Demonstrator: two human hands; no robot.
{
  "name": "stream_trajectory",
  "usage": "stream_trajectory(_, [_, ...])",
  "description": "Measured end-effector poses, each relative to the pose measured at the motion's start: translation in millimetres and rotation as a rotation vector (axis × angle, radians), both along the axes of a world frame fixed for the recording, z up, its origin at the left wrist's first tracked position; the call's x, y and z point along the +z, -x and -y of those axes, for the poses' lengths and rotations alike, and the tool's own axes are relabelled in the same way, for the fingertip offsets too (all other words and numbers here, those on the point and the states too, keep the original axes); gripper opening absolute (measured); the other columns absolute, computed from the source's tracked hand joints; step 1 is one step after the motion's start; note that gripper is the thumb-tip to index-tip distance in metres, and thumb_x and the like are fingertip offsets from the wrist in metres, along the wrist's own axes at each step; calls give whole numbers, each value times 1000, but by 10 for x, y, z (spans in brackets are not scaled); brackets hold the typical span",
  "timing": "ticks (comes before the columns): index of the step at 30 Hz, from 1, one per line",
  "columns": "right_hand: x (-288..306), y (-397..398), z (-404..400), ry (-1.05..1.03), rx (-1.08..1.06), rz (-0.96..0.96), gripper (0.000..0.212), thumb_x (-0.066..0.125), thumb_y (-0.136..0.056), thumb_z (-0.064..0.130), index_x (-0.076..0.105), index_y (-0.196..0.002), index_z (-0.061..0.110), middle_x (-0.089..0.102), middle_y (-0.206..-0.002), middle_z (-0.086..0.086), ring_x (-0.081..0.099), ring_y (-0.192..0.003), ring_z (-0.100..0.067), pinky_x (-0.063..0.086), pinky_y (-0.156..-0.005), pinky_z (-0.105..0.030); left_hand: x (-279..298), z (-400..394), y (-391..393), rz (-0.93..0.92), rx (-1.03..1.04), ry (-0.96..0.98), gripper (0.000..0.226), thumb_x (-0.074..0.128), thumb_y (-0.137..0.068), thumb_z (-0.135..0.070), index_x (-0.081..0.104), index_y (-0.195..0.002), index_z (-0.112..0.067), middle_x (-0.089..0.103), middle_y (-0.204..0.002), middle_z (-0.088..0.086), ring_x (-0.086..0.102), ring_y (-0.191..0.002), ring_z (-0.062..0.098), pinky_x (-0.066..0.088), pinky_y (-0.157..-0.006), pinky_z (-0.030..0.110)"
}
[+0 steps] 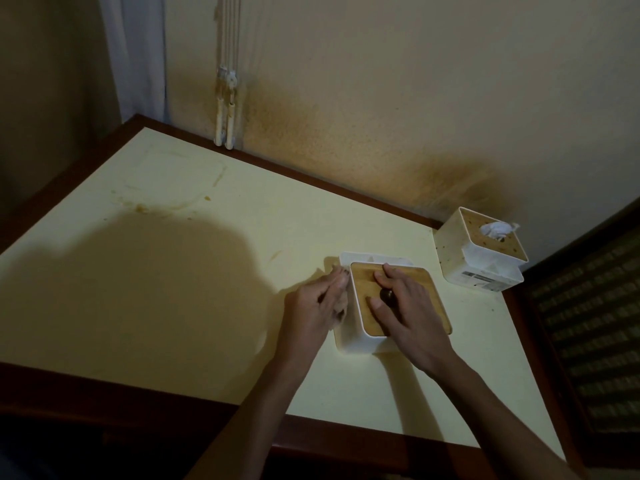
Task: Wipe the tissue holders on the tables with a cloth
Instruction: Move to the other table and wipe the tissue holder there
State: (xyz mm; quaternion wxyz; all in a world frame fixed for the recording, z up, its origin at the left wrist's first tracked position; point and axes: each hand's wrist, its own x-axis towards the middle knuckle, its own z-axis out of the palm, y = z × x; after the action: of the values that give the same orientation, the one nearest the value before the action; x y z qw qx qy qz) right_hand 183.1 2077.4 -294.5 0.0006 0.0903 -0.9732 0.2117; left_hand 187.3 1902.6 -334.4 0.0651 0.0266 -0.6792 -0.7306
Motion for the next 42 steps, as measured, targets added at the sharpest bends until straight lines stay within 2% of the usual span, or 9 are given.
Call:
stream_trajectory(7, [13, -3, 21, -7, 9, 24, 67, 22, -86, 69, 35, -142, 35, 27, -153, 15, 21, -138, -5, 21, -115, -39, 17, -75, 143, 78, 182, -59, 20, 72, -83, -17, 75, -102, -16, 70, -102, -8, 65, -93, -2, 52, -87, 21])
stream_trajectory(13, [22, -14, 17, -5, -8, 28, 67, 22, -85, 70, 37, -141, 35, 28, -153, 15, 22, -137, -5, 22, -115, -39, 93, -153, -10, 56, 158, 17, 20, 67, -88, -16, 73, -107, -15, 69, -95, 0, 61, -78, -10, 43, -69, 4])
stream_trajectory(17, [29, -12, 29, 2, 2, 15, 67, 23, -86, 68, 41, -139, 31, 29, -152, 13, 22, -137, -5, 19, -114, -33, 88, -245, -497, 134, 121, -149, 16, 67, -88, -16, 75, -100, -21, 70, -95, -6, 62, -68, -3, 50, -57, 15])
stream_trajectory(23, [33, -11, 21, 10, 5, 30, 68, 22, -86, 69, 38, -141, 32, 27, -152, 14, 19, -138, -3, 17, -115, -34, 118, -250, -581, 120, 149, -145, 25, 69, -83, -2, 74, -102, -17, 68, -104, -16, 63, -92, -11, 49, -76, 6])
stream_trajectory(28, [10, -20, 35, -3, 16, 22, 68, 23, -86, 69, 36, -142, 33, 26, -153, 16, 17, -136, 3, 17, -115, -34, 112, -115, 93, 111, 188, -43, 22, 68, -84, -4, 73, -104, -12, 72, -91, -12, 59, -73, -14, 42, -70, 0])
stream_trajectory(30, [4, -9, 41, -13, 23, 24, 68, 24, -86, 69, 36, -143, 34, 25, -153, 17, 14, -133, 7, 15, -114, -31, 94, -73, 394, 131, 202, -43, 20, 69, -85, -9, 73, -104, -12, 73, -97, -5, 61, -77, -15, 49, -77, 8])
stream_trajectory(34, [0, 10, 29, -32, 32, 13, 66, 25, -87, 68, 35, -143, 34, 25, -154, 16, 15, -135, 5, 15, -115, -34, -4, -53, 686, 200, 133, -82, 18, 70, -86, -16, 75, -102, -12, 72, -91, 5, 63, -86, 5, 55, -81, 43])
stream_trajectory(38, [9, 4, 12, -39, 24, 15, 68, 24, -87, 68, 35, -143, 32, 24, -154, 15, 17, -140, -3, 16, -117, -42, -43, -121, 402, 209, 184, -1, 15, 66, -88, -24, 76, -97, -19, 75, -90, -7, 62, -73, -12, 51, -72, 13])
stream_trajectory(42, [31, -6, 23, 2, 24, 22, 75, 16, -86, 71, 36, -144, 28, 25, -154, 13, 16, -141, -2, 14, -117, -39, -27, -165, -170, 226, 169, -5, 37, 63, -90, -35, 64, -60, -14, 57, -49, -7, 47, -46, -1, 35, -47, 13])
